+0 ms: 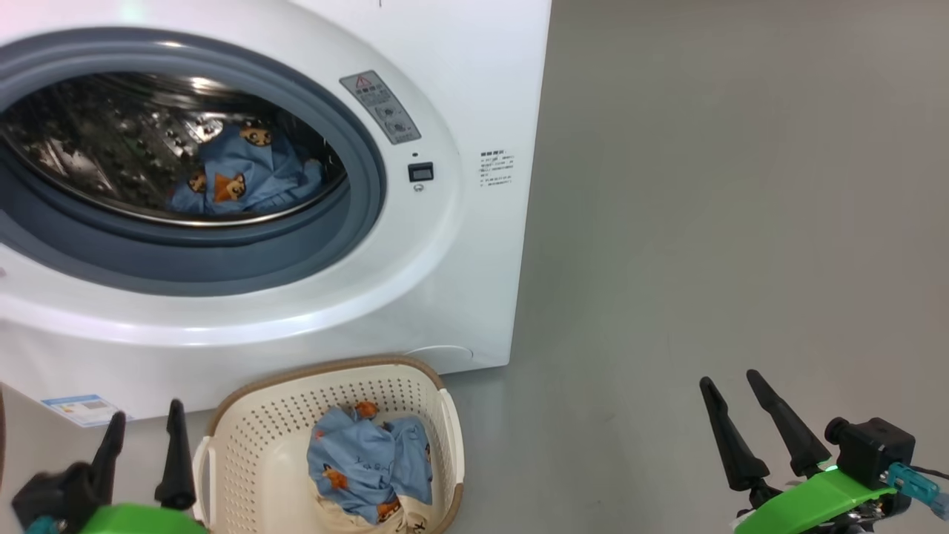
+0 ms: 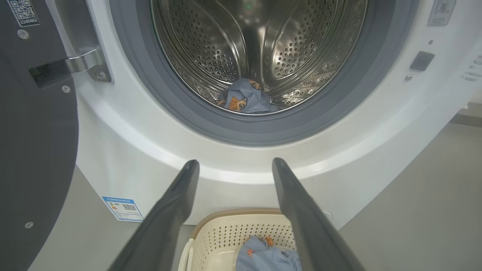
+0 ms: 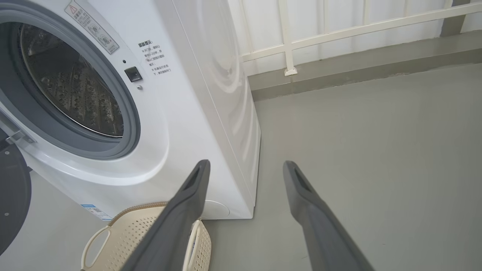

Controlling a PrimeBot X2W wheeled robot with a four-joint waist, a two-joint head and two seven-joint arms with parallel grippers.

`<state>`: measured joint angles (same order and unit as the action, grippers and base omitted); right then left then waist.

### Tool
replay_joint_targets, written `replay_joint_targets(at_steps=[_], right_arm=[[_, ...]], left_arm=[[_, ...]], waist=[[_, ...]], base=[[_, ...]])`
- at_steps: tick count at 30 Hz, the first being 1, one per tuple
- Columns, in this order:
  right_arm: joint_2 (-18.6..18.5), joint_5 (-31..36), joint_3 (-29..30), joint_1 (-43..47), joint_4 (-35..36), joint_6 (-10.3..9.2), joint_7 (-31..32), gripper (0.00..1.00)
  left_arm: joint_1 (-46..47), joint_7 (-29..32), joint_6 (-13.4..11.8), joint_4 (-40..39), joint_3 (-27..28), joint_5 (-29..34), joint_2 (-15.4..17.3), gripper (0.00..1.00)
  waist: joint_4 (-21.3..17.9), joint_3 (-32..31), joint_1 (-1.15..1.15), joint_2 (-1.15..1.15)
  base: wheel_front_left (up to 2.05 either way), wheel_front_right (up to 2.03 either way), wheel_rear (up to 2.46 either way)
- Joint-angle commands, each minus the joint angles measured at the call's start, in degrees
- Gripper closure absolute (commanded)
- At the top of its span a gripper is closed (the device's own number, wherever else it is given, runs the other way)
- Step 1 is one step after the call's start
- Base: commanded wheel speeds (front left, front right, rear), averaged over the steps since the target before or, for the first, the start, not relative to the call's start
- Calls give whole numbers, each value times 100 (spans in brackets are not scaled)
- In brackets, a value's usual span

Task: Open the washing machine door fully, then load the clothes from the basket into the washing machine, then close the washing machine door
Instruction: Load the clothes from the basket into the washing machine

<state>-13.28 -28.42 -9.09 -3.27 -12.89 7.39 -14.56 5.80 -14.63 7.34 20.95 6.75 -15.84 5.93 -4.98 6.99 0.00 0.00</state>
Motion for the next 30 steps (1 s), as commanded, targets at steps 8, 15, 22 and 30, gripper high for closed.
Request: replay_joint_targets(at_steps=[8, 15, 22, 30], right_arm=[[-143, -30, 21, 142, 202, 10, -44, 0], [-134, -9, 93, 140, 240, 10, -44, 0], [-93, 18, 82, 74, 256, 10, -44, 0], [52, 67, 65, -83, 304, 10, -44, 0]], left_arm=[[-582, -37, 14, -736, 478, 197, -50, 0], [-776, -37, 14, -1002, 592, 194, -171, 0], [-695, -37, 14, -953, 560, 180, -196, 0], [-367, -37, 14, -250, 75, 55, -114, 0]], waist=[[-18, -45, 0, 0], [-5, 21, 0, 0], [-16, 84, 0, 0], [-46, 347, 0, 0]], base=[[0, 0, 0], [0, 0, 0], [0, 0, 0], [0, 0, 0]])
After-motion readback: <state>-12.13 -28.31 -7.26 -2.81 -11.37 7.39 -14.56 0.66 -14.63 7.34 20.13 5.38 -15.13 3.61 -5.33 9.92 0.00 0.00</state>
